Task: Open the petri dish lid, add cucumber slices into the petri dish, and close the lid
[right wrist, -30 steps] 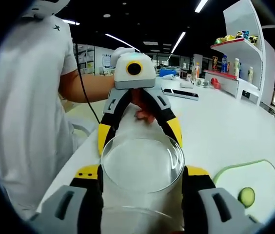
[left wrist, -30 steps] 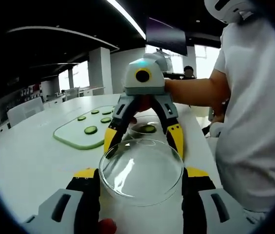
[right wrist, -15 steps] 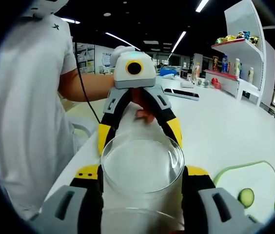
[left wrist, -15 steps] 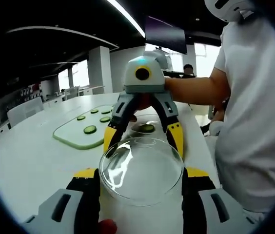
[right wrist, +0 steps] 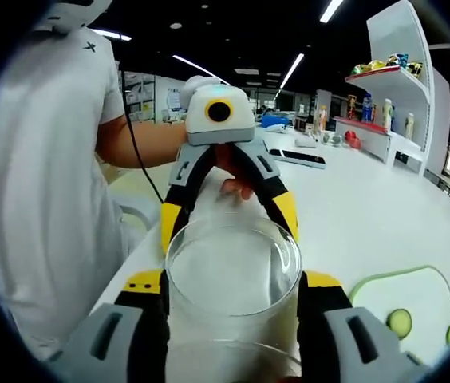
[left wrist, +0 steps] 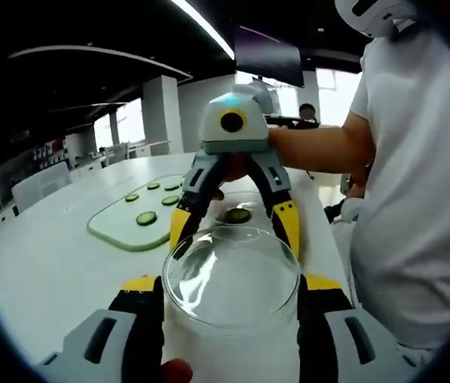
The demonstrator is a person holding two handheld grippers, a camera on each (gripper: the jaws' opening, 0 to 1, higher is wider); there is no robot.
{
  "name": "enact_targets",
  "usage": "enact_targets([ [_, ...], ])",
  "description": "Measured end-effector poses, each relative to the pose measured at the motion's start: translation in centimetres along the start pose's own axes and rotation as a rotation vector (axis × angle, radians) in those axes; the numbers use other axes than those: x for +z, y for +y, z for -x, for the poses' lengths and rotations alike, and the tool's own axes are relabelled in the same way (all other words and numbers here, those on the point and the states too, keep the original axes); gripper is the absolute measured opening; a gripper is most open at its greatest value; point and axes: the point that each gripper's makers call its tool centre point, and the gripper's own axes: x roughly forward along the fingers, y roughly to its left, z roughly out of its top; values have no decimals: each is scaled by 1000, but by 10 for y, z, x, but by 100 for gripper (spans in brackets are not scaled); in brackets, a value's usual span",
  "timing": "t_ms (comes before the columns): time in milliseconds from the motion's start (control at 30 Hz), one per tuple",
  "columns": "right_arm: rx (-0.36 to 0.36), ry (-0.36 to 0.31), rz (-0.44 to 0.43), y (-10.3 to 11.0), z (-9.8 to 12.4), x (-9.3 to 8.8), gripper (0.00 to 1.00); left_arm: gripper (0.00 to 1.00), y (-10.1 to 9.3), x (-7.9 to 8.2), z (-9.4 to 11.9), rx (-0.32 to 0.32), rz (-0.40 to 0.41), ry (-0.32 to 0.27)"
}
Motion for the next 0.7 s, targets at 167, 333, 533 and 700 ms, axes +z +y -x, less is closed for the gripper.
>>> enact_targets([
  [167,-9,-12,-1,0,6,4,64,66,0,9,2,-4,-14,-22],
  [333,-23,-9,7,-1,9,6,64,66,2,11,2,-9,-30,-15],
  [533,-34,-6,13,-1,12,5,64,66,3,11,1,-13,-43,-8],
  [700,-48,1,22,-2,16,4,64,66,4,13,-2,-15,-64,-1],
])
